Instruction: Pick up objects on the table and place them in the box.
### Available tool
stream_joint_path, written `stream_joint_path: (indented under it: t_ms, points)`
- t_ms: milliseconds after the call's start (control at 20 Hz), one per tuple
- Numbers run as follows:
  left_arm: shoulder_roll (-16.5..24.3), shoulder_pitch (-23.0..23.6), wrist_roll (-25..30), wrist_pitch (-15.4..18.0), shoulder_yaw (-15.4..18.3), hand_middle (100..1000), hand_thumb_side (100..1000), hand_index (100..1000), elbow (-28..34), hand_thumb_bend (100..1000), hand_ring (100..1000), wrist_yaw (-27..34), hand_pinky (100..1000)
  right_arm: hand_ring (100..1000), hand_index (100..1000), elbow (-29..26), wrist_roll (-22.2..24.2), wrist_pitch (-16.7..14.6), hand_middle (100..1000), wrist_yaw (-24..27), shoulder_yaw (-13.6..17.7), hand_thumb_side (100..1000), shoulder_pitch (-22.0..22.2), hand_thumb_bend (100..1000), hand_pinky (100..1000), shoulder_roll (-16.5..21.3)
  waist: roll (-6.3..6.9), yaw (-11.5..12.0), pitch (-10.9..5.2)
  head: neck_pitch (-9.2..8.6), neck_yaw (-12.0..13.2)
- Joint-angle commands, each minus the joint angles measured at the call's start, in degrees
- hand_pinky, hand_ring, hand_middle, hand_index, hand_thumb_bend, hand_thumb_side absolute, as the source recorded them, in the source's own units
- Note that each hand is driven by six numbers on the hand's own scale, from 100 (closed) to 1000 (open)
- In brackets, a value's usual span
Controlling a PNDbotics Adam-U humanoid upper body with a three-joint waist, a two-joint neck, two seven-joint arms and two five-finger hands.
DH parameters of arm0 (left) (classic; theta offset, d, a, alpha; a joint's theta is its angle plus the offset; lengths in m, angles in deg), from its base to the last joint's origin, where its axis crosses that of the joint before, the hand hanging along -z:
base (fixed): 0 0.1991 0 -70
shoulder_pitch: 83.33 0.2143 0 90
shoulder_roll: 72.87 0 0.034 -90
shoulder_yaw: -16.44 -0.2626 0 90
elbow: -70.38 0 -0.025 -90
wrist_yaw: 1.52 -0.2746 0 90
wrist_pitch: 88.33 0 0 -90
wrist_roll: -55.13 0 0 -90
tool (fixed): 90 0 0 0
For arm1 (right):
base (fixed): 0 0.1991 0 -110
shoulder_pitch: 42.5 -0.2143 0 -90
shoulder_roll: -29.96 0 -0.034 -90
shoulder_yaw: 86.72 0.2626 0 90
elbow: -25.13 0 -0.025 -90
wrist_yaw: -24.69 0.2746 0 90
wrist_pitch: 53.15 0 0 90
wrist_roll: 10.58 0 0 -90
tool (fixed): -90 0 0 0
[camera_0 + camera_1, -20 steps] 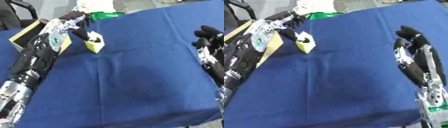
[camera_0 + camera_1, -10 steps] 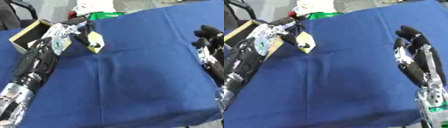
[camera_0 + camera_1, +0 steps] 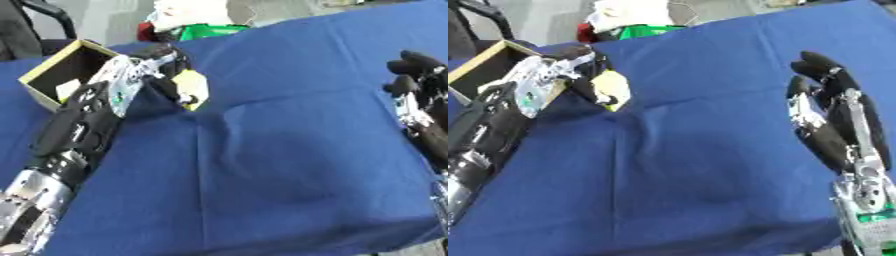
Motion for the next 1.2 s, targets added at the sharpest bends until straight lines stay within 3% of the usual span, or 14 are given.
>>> stream_joint_path:
  t_ms: [50, 350, 750, 1200]
  points:
    - [1.1, -0.3, -1.4, -0.4, -0.1, 461, 120, 740, 1.1, 350, 474, 0.0, 611, 864, 873, -0.6, 0.2, -0.2, 747, 0.2, 0.1, 522, -0.7, 100, 752, 0.4, -0.39, 0.2, -0.77, -0.09, 0.1]
    - [4.4, -1.1, -3.5, -1.9, 1.0, 454, 115, 740, 7.5, 316, 471, 2.5, 614, 864, 873, -0.6, 0.2, -0.2, 747, 0.2, 0.2, 522, -0.5, 100, 752, 0.5, -0.42, 0.6, -0.93, -0.07, 0.1]
    - [11.9, -0.7, -5.9, -7.3, 5.5, 452, 122, 743, 13.3, 321, 471, 4.7, 614, 864, 873, -0.5, 0.0, -0.2, 747, 0.0, 0.4, 522, -0.2, 100, 752, 0.6, -0.37, 1.6, -1.24, 0.00, -0.3]
    - [15.9, 3.3, -7.6, -11.3, 8.8, 460, 132, 747, 8.9, 341, 478, 5.4, 612, 863, 873, -0.4, -0.2, -0.2, 747, -0.1, 0.7, 522, 0.0, 100, 753, 0.5, -0.38, 2.7, -1.54, 0.03, -0.8]
